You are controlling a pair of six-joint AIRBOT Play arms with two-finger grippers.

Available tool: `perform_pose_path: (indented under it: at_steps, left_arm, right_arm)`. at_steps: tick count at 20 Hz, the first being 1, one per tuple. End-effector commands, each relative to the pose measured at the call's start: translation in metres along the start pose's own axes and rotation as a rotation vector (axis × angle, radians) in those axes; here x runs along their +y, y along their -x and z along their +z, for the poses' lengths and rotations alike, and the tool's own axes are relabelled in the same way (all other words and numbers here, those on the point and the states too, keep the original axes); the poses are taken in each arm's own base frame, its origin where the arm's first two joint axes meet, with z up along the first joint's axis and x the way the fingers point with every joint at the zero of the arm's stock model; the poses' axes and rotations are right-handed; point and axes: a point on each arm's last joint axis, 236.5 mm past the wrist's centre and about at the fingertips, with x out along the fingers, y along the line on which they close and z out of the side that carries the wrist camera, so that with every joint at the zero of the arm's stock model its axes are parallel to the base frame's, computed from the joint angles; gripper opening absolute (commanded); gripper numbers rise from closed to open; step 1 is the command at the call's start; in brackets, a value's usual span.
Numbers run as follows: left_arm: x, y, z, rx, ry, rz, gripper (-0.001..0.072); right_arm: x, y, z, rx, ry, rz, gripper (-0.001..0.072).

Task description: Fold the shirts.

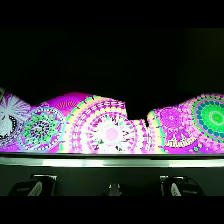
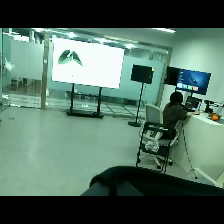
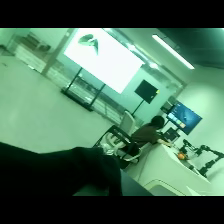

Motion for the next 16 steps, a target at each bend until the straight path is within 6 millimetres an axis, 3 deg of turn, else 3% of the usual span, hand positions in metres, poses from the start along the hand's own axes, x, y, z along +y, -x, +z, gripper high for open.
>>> perform_pose_path:
  at_steps: [1,3,5,8,12,14,16]
  left_arm:
    - [-0.007,0.017,0.005,-0.002,0.002,-0.001,0.0019]
    - [0.001,0.001,-0.018,0.084,0.012,0.008,0.0019]
    - [0.016,-0.023,-0.065,0.248,0.036,0.024,0.0019]
    - [0.053,-0.066,-0.183,0.585,0.103,0.069,0.002]
    - [0.109,-0.098,-0.368,0.96,0.179,0.126,0.002]
    - [0.132,-0.105,-0.447,1.095,0.232,0.163,0.002]
    - [0.149,-0.114,-0.509,1.192,0.28,0.189,0.0022]
  right_arm:
    - [-0.014,0.022,0.009,-0.009,0.009,-0.059,0.0015]
    - [-0.003,0.009,-0.016,0.082,0.008,-0.009,0.0016]
    - [0.024,-0.011,-0.068,0.262,-0.01,0.101,0.0016]
    - [0.083,-0.051,-0.176,0.601,-0.033,0.339,0.0017]
    - [0.192,-0.09,-0.332,1.012,-0.152,0.69,0.0016]
    - [0.25,-0.105,-0.394,1.128,-0.286,0.798,0.0016]
    - [0.298,-0.124,-0.442,1.169,-0.408,0.838,0.0016]
